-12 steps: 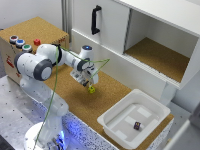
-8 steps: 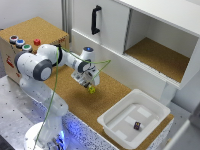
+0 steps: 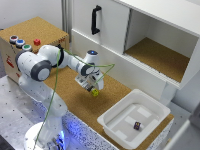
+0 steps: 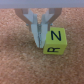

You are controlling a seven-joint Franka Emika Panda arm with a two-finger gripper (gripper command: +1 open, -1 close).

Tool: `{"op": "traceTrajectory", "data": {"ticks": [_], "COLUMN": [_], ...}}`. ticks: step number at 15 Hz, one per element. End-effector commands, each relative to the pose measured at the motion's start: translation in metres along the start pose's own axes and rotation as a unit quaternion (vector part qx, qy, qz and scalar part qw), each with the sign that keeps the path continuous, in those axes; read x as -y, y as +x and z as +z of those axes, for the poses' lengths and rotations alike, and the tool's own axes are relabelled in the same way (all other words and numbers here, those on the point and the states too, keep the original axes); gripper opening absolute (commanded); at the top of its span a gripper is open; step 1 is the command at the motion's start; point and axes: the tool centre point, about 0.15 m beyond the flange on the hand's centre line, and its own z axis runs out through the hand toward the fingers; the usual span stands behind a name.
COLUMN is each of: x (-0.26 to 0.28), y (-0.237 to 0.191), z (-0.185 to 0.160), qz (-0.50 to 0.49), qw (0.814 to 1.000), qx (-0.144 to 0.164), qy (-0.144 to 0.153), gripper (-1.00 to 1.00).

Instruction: Sweep the yellow block to the right

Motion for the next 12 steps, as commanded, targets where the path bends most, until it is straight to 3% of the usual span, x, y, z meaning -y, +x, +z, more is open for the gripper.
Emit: {"op": "traceTrajectory", "data": {"ticks": [1, 12], "x": [-0.035, -0.082], "y": [-0.003, 0.004], "z": [0.005, 0.014], "qz": [0.003, 0.033], "qw": [1.0, 0.999], "qx": [-0.014, -0.005], "qy": [-0.014, -0.031], "gripper": [-1.0, -1.0]}}
